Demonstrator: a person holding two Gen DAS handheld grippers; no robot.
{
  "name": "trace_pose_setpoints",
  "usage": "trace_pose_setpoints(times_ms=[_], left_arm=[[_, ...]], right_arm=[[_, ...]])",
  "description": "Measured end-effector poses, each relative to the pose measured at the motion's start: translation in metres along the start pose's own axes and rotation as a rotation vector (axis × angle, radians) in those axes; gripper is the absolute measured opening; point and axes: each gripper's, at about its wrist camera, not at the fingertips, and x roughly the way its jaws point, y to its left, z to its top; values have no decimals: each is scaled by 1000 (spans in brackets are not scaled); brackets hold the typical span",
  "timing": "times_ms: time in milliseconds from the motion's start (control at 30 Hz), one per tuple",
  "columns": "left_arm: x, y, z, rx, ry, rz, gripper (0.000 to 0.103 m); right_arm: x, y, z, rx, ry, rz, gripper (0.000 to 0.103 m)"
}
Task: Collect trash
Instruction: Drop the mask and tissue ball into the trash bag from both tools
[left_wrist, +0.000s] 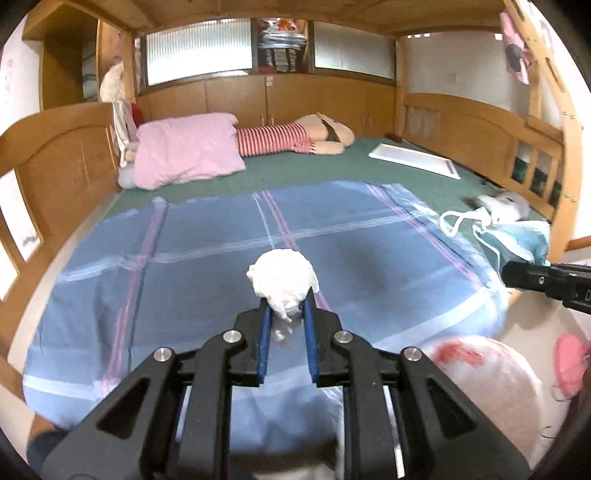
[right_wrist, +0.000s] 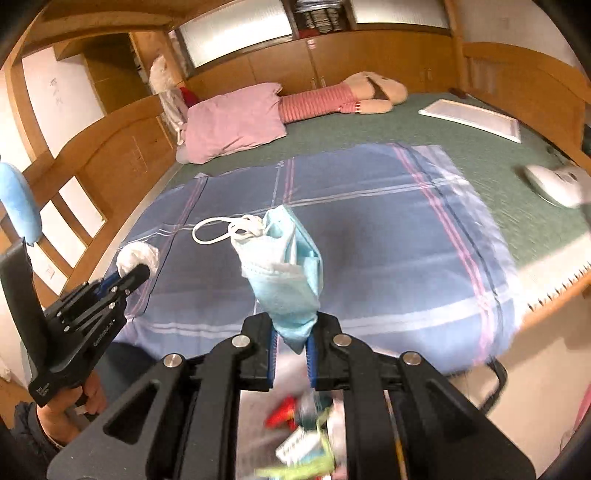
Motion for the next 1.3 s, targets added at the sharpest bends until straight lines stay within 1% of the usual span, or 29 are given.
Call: trace_pose_setpoints(times_ms=[100, 200, 267, 367, 533, 567, 600, 633, 667, 700, 800, 833, 867, 900, 933, 967, 1000, 1033, 1133, 1167, 1200, 1233, 1300], left_arm=[[-23, -16, -16, 16, 11, -30, 17], [-44, -36, -30, 51, 21, -67, 17], [-52, -44, -33, 68, 22, -90, 17], [-58, -51, -34, 89, 11, -92, 17], [-51, -54, -37, 66, 47, -110, 17], [-50, -54, -37, 64, 56, -115, 17], [-48, -54, -38, 65, 66, -123, 17], [-45, -55, -39, 67, 76, -137, 17], [-43, -56, -41, 69, 86, -153, 17], [-41, -59, -42, 74, 100, -178, 17], [-35, -72, -49, 106, 134, -227, 18], [-33, -76, -51, 114, 146, -253, 19], [-32, -82, -54, 127, 164, -297, 21], [-32, -89, -57, 145, 171, -319, 25], [-32, -93, -58, 161, 172, -323, 38], [-33, -99, -61, 189, 167, -322, 47], [-35, -105, -63, 214, 158, -318, 65], [-37, -107, -64, 227, 150, -314, 78], [-44, -111, -64, 252, 119, -286, 87], [-46, -109, -62, 245, 112, -261, 89], [-48, -106, -60, 234, 105, -225, 92], [-51, -99, -55, 203, 92, -154, 94], [-58, -84, -43, 141, 71, -71, 96]], right_arm=[[-23, -3, -16, 22, 20, 10, 14], [-46, -3, -30, 3, 26, -24, 14], [-55, -7, -39, 17, 38, -16, 14], [-53, -15, -48, 27, 60, -38, 14], [-27, -27, -68, 75, 160, -23, 15], [-24, -27, -70, 78, 181, -18, 20], [-18, -28, -73, 85, 207, -14, 35], [-18, -30, -74, 97, 207, -18, 46], [-21, -33, -74, 119, 188, -25, 68], [-28, -37, -72, 149, 148, -20, 76], [-46, -48, -67, 209, 76, 21, 77], [-54, -53, -64, 227, 45, 21, 78], [-61, -56, -62, 236, 17, 8, 79], [-68, -58, -61, 237, -7, -11, 80], [-72, -59, -60, 234, -21, -28, 80], [-75, -59, -59, 230, -30, -39, 81], [-79, -59, -59, 227, -41, -49, 81], [-80, -60, -56, 225, -47, -54, 81], [-86, -55, -54, 208, -72, -87, 85], [-89, -51, -53, 195, -85, -108, 87], [-91, -47, -52, 178, -102, -132, 89], [-93, -43, -51, 163, -114, -152, 90], [-99, -29, -50, 113, -149, -213, 96]])
